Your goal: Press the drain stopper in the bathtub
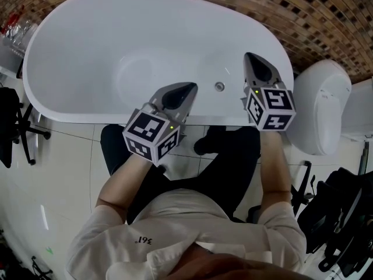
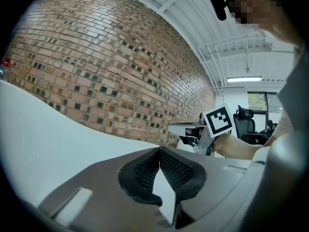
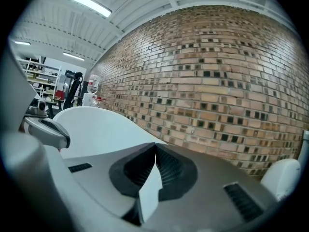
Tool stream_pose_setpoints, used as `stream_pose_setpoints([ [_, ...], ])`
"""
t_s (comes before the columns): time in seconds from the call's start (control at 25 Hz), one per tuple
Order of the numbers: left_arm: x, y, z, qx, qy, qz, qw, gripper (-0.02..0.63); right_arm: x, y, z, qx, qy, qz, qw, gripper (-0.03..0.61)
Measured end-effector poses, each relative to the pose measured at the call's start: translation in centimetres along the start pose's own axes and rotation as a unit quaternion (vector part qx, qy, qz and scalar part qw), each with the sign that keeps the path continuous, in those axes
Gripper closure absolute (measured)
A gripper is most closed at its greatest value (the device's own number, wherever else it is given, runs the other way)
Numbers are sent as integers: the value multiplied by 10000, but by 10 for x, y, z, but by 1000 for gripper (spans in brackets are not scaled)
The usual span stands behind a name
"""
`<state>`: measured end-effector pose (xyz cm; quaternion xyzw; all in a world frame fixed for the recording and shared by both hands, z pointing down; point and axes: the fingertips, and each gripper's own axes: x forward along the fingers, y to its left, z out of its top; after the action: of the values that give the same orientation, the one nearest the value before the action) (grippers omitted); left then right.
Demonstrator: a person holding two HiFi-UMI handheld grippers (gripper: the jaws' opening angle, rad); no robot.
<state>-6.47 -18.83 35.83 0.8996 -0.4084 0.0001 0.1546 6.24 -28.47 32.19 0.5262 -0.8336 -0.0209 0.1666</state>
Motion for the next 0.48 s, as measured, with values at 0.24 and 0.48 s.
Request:
stream_pose_setpoints([
  [0.24,9,12,-9,-108,102,31,9999,606,19,2,-15,17,155,74,9999,563],
  [0.48,17,21,-12,-166,120,54,9998,606,34,2,-25,-12,277,121,9995,563],
])
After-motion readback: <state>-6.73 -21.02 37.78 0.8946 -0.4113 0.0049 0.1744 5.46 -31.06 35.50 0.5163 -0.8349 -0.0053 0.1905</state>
